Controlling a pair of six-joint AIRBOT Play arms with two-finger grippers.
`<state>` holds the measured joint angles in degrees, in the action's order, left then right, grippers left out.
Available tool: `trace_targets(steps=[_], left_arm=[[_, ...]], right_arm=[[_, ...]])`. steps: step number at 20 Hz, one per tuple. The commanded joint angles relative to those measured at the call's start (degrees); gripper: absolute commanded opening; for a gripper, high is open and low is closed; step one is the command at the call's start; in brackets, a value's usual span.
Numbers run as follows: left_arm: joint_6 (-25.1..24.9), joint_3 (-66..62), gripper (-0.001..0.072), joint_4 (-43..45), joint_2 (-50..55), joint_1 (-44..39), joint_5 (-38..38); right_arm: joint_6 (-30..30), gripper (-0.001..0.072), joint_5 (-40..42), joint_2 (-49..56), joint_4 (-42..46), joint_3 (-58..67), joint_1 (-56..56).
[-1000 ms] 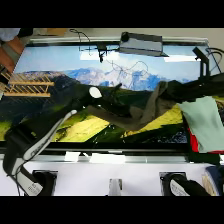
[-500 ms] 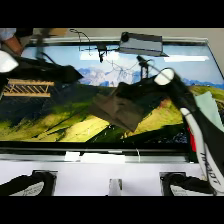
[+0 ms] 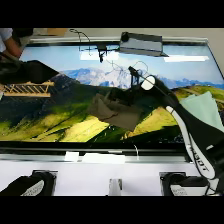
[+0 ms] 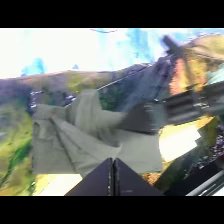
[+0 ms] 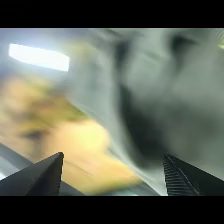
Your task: Fold the shirts.
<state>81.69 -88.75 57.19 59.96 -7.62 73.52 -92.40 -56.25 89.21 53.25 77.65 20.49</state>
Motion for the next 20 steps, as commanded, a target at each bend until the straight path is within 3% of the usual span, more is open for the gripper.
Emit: trace_targets(steps=[1, 3, 5, 8, 14, 15, 17, 18, 19, 20], left_arm=[[0.0, 0.0, 0.0032, 2.43, -0.44, 0.22, 0.66], [0.0, 0.0, 0.0032, 2.4, -0.42, 0.22, 0.66], [0.0, 0.0, 0.0032, 2.43, -0.39, 0.22, 0.63], [0.04, 0.0, 0.0032, 2.4, -0.2, 0.2, 0.66], [0.04, 0.0, 0.0032, 2.38, -0.22, 0.09, 0.7], [0.04, 0.0, 0.0032, 2.38, -0.22, 0.09, 0.68], [0.02, 0.0, 0.0032, 2.38, -0.22, 0.09, 0.68], [0.02, 0.0, 0.0032, 2.38, -0.2, 0.09, 0.66], [0.02, 0.0, 0.0032, 2.4, -0.2, 0.11, 0.66], [0.02, 0.0, 0.0032, 2.4, -0.22, 0.09, 0.68]], right_arm=[[-1.51, 0.0658, -17.51, -4.0, 20.09, -1.25, -6.54], [-2.19, 0.0656, -19.82, -6.16, 23.23, -6.23, -12.63], [-2.84, 0.0656, -16.79, -6.38, 15.41, -13.09, -16.81], [1.38, 0.0659, -9.01, -4.87, 3.63, -19.52, -16.33], [1.64, 0.0636, 0.52, 1.33, -3.85, -20.04, -15.52], [2.16, 0.0519, 1.16, 2.21, -6.32, -20.04, -15.52], [5.46, 0.0403, 0.98, 3.41, -11.67, -20.04, -15.52], [8.26, 0.0178, 0.81, 3.52, -12.94, -19.96, -15.54], [9.66, 0.0022, 0.39, 3.3, -12.7, -18.99, -16.15], [11.96, 0.0025, -1.62, 2.6, -12.94, -16.96, -17.51]])
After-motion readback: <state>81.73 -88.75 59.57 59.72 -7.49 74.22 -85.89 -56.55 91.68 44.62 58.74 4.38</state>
